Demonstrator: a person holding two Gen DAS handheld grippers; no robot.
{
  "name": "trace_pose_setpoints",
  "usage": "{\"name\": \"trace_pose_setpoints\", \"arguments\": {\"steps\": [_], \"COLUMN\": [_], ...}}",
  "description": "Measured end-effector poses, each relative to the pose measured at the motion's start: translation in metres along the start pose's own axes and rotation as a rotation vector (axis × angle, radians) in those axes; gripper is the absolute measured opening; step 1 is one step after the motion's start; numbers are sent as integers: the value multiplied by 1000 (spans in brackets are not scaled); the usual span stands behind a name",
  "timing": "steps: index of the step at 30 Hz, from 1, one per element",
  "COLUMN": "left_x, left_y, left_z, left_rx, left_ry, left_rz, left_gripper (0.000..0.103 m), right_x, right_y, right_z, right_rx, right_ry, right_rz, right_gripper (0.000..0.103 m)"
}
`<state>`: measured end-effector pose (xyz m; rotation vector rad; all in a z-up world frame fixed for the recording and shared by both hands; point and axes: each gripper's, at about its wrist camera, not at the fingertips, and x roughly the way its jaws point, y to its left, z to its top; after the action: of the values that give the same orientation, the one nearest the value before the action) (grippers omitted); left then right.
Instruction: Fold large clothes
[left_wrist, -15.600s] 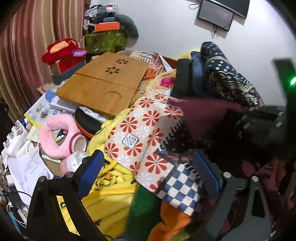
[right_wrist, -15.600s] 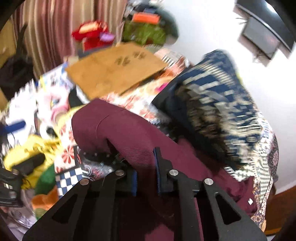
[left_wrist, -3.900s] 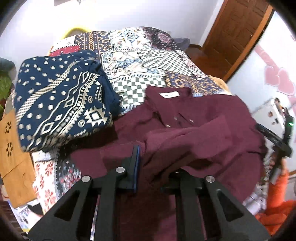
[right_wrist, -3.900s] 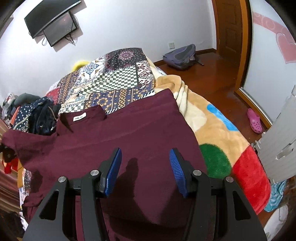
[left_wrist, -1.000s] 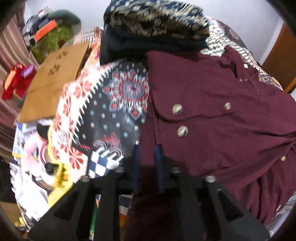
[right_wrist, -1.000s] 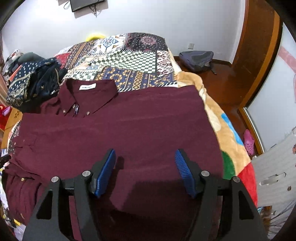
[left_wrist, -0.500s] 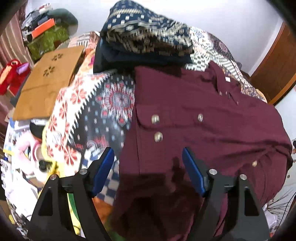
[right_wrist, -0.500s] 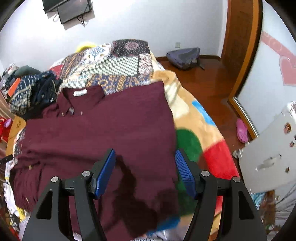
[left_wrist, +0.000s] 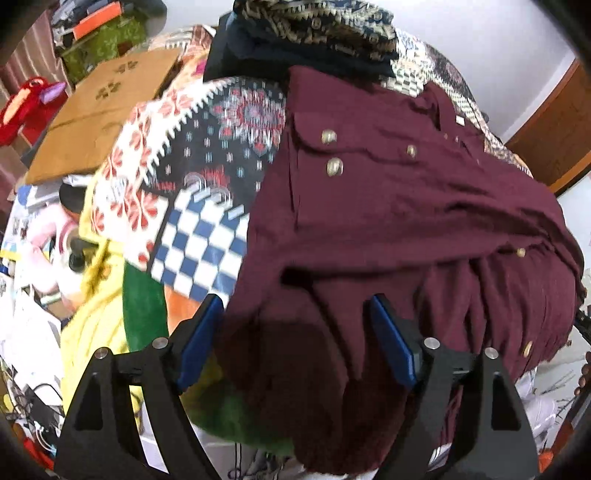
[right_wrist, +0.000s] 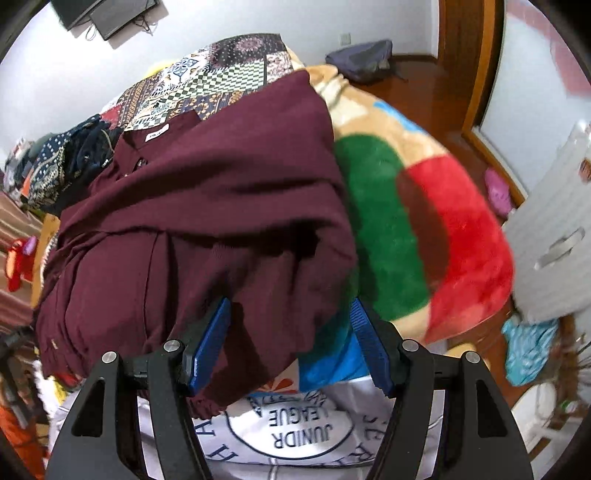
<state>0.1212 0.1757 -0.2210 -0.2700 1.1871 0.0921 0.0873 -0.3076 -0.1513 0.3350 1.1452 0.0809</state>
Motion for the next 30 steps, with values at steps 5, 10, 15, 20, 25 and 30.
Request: {"name": "trace_pose_setpoints", "arguments": {"steps": [5,10,15,20,25,30], "left_x": [10,6,2,-14,-43,-71], "left_y": [13,21,20,21,18,6], "left_z": [-19,-24,-25,-16,11,48], "left_rx": [-92,-146,-146,-140,-124,-102], "left_ry": [50,43,39,-15,-82,-171], "left_rz": [-87,-205,-307,-330,-364,-414], "left_gripper": [82,81,58,15,8,7], "right_x": [12,9,1,-11,-30,-43], "right_y": [-5,12,31,47,56,63], "right_z": [-1,-3,0,15,31,62], "right_rx": [101,65,-6,-49,-85,-99], "right_ry": [24,-9,-69,-132,-224,-314], "right_rz": [137,138,142,162,189,222], "right_gripper": [63,49,16,11,9,8]}}
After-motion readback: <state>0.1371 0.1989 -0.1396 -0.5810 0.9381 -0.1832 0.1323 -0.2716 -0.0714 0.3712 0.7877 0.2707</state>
